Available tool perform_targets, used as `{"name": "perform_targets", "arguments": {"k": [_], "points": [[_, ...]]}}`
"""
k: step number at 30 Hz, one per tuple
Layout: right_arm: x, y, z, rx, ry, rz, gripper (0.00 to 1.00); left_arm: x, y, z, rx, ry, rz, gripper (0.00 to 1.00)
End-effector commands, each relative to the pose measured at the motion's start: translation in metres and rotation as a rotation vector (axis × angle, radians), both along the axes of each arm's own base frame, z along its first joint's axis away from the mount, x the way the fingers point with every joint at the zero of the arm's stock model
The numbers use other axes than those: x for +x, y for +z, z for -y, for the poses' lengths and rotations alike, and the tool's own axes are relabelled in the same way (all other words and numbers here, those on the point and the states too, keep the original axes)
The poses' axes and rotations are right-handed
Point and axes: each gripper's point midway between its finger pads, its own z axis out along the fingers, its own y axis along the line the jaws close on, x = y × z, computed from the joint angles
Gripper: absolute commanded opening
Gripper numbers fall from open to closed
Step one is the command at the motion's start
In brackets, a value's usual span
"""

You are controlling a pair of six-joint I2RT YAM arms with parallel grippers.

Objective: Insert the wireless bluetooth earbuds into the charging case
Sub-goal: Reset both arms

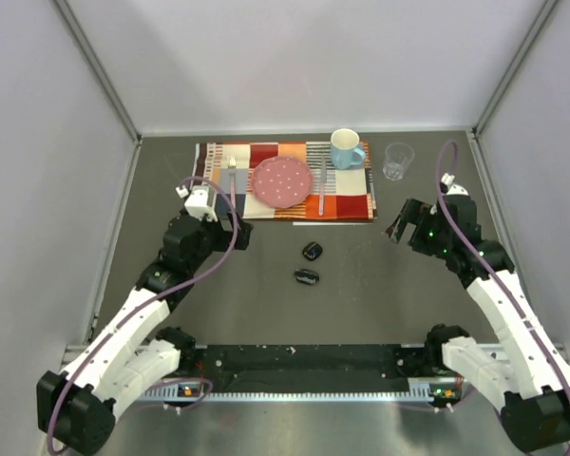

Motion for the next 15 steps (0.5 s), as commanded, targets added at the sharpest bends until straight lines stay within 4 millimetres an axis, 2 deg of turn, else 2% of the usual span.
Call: {"name": "perform_targets", "arguments": {"k": [1, 4, 5, 7, 8, 9, 10, 11, 13, 15], "points": [[0.004, 0.014, 0.015, -0.073, -0.004, 0.075, 0.99, -0.006, 0.01, 0.005, -0.056, -0.033, 0.047, 0.99], [0.005, 0.012, 0.024, -0.109, -0.029, 0.118, 0.99, -0.005, 0.003, -0.007, -0.057, 0.048, 0.023, 0.99], [0.003, 0.003, 0.027, -0.126, -0.033, 0.112, 0.99, -0.005, 0.003, -0.01, -0.066, 0.069, 0.022, 0.99], [0.005, 0.007, 0.037, -0.153, -0.071, 0.174, 0.99, -0.004, 0.007, -0.014, -0.076, 0.093, 0.041, 0.99], [0.004, 0.0, 0.039, -0.164, -0.075, 0.178, 0.99, -0.005, 0.008, -0.016, -0.072, 0.101, 0.046, 0.99], [0.005, 0.0, 0.041, -0.171, -0.079, 0.203, 0.99, -0.004, 0.011, -0.02, -0.063, 0.115, 0.064, 0.99], [0.007, 0.01, 0.042, -0.16, -0.092, 0.267, 0.99, -0.004, 0.012, -0.022, -0.059, 0.126, 0.068, 0.99], [0.006, 0.001, 0.043, -0.156, -0.103, 0.27, 0.99, -0.003, 0.013, -0.023, -0.059, 0.132, 0.072, 0.99], [0.006, 0.007, 0.047, -0.136, -0.144, 0.334, 0.99, -0.002, 0.015, -0.025, -0.065, 0.15, 0.071, 0.99], [0.01, 0.004, 0.05, -0.135, -0.166, 0.392, 0.99, -0.001, 0.014, -0.025, -0.058, 0.15, 0.062, 0.99]]}}
